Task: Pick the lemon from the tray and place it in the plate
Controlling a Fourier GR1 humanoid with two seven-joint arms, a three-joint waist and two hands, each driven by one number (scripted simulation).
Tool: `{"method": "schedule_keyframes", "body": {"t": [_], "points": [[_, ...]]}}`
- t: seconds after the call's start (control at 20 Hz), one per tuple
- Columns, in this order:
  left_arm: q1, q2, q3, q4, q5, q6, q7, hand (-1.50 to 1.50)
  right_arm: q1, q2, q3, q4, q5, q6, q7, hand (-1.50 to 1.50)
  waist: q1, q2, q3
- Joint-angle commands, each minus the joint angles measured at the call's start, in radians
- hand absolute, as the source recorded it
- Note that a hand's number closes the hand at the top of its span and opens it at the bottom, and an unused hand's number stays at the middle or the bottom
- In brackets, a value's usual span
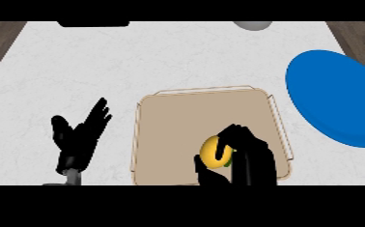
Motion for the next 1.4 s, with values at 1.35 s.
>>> {"method": "schedule_keyframes", "body": {"t": [1.35], "points": [[0.021,-0.058,-0.042,0.03,-0.056,-0.013,-0.047,0.0,-0.163,-0.349,-0.865,0.593,-1.009,-0.372,-0.846,1.5,0.035,0.015,0.001]]}}
